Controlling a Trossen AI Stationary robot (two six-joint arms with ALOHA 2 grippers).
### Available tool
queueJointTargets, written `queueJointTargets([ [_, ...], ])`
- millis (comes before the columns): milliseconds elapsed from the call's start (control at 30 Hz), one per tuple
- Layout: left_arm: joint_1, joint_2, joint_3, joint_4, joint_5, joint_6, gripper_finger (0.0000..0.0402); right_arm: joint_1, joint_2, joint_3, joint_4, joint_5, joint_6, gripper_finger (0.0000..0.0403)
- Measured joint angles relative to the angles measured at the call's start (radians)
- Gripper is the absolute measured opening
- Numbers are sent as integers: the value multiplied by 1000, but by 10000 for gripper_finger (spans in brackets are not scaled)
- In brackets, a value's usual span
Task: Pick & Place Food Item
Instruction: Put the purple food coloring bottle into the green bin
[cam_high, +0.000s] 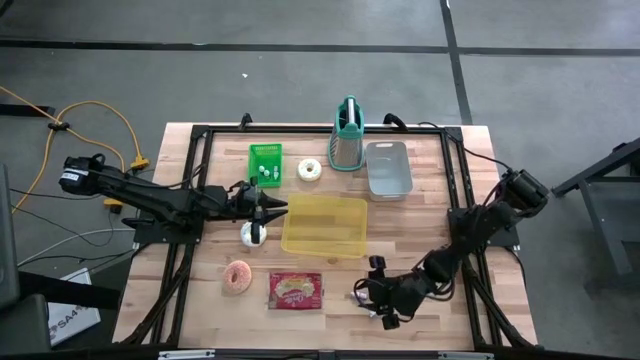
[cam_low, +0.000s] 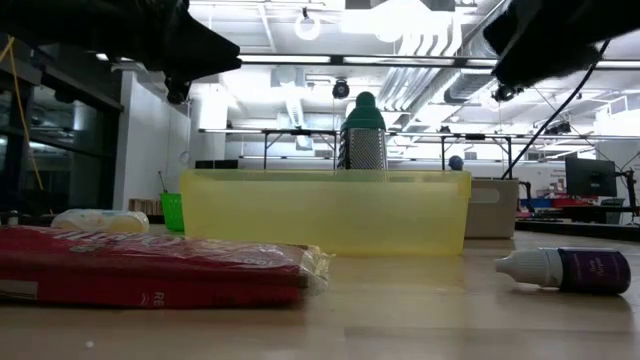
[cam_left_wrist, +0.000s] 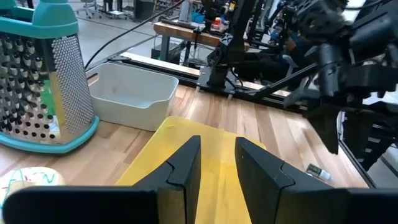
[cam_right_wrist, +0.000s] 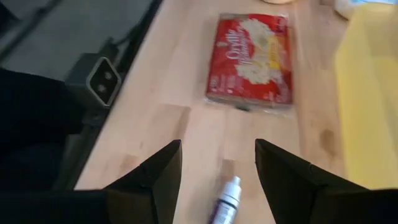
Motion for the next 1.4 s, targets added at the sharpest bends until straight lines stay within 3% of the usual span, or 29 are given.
queueJointTargets([
  [300, 0, 0, 0, 0, 0, 0, 95, 1, 17, 34, -189, 93, 261, 190],
  [500, 0, 0, 0, 0, 0, 0, 95, 14, 120, 34, -132, 10, 309, 190],
  [733, 0, 0, 0, 0, 0, -9, 95, 28, 134, 34, -128, 85, 319, 190],
  [1400, -1, 0, 0, 0, 0, -19, 95, 34, 215, 34, -139, 74, 395, 190],
])
